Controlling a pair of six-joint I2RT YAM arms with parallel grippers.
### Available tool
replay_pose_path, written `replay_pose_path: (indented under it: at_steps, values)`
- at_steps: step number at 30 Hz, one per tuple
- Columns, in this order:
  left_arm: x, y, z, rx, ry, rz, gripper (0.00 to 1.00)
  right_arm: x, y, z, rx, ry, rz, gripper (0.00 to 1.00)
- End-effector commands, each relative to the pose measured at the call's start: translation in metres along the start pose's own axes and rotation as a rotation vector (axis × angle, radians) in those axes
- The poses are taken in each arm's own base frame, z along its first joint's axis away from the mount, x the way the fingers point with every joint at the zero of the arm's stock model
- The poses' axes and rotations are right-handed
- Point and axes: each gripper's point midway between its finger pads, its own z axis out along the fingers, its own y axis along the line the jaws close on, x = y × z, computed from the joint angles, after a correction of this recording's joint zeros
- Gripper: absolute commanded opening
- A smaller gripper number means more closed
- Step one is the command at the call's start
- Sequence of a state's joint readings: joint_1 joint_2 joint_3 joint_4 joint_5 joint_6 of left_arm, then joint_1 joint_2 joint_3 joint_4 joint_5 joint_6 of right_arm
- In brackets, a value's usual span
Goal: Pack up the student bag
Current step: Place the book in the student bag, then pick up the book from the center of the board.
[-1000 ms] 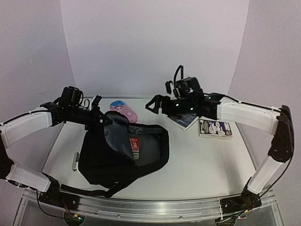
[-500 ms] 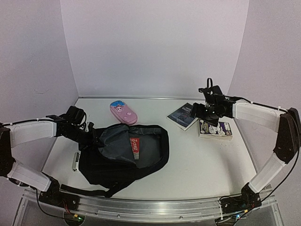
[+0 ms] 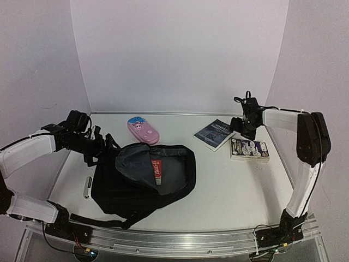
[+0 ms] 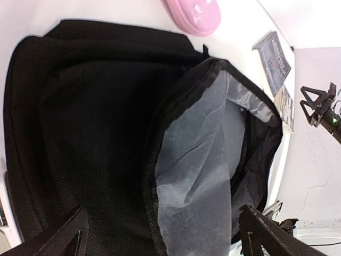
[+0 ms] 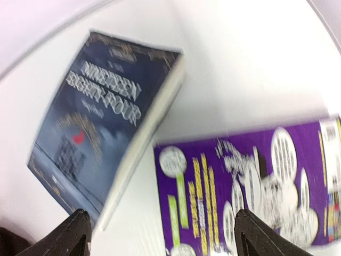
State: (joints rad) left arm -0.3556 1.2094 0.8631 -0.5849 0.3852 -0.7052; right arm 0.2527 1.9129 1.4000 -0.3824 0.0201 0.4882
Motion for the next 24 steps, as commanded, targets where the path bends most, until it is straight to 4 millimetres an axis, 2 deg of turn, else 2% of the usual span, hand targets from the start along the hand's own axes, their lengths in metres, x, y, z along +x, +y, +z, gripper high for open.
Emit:
replay_pose_path:
  at_steps: [1, 6, 14, 24]
  values:
    - [-0.024, -0.015, -0.024, 0.014, -0.097, 0.039, 1.0, -0.044, 0.022, 0.021, -0.127, -0.046, -0.009, 0.85]
    - [-0.04, -0.023, -0.033, 0.043, -0.147, 0.036, 1.0, -0.062, 0.013, 0.057, -0.128, -0.04, 0.034, 0.82]
    - [-0.047, -0.028, -0.036, 0.065, -0.171, 0.017, 1.0, -0.081, 0.008, 0.085, -0.169, -0.052, 0.064, 0.78]
    - [-0.044, -0.027, -0.036, 0.076, -0.168, -0.008, 1.0, -0.081, 0.004, 0.111, -0.209, -0.027, 0.05, 0.73]
